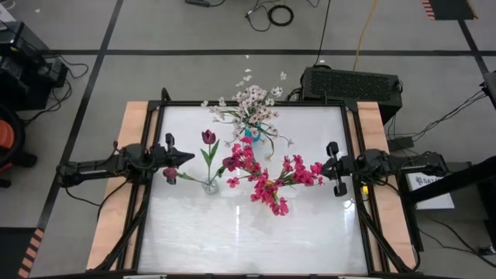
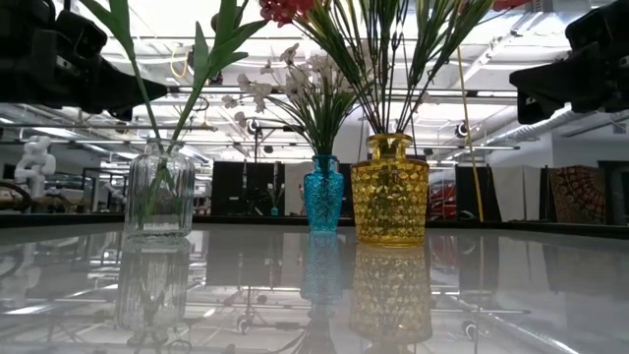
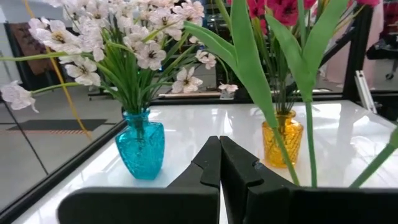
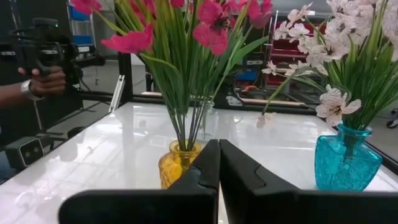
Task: Sort flowers into vase by color
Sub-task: Return to Home Position
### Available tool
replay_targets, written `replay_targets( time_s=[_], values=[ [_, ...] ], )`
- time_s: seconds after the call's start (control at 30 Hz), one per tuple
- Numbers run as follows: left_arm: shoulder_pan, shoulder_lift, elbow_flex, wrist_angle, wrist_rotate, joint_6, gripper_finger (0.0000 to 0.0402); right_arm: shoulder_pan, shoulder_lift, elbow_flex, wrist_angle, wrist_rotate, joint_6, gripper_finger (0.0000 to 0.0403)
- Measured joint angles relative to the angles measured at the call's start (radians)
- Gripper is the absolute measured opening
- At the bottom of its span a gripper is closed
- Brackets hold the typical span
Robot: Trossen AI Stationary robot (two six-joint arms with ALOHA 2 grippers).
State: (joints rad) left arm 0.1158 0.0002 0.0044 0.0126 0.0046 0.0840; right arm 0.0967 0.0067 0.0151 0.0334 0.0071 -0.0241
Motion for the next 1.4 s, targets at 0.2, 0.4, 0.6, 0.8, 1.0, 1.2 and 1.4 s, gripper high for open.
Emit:
replay_targets(
  time_s=[0.2,0.4,0.6,0.8,1.0,1.2,1.4],
  values=[
    [0.015,0.0,0.0,-0.001,0.032,-0.024,0.0001,0.0,0.0,0.0,0.0,0.001,-0.006,0.0],
    [0.014,0.0,0.0,-0.001,0.037,-0.034,0.0001,0.0,0.0,0.0,0.0,-0.003,0.065,0.0],
    [-0.002,0.0,0.0,-0.001,0.04,-0.073,0.0001,0.0,0.0,0.0,-0.001,-0.004,0.064,0.0],
    [-0.048,0.0,0.0,-0.001,0.025,-0.081,0.0,0.0,0.0,0.0,-0.001,-0.004,0.064,0.0],
    [-0.093,0.0,0.0,0.001,-0.005,-0.057,0.0,0.0,0.0,0.0,-0.001,-0.004,0.064,0.0],
    [-0.108,0.0,0.0,0.008,-0.014,-0.052,0.0,0.0,0.0,0.0,-0.001,-0.004,0.064,0.0],
    [-0.112,0.0,0.0,0.008,-0.014,-0.051,0.0,0.0,0.0,0.0,-0.001,-0.004,0.064,0.0]
  ],
)
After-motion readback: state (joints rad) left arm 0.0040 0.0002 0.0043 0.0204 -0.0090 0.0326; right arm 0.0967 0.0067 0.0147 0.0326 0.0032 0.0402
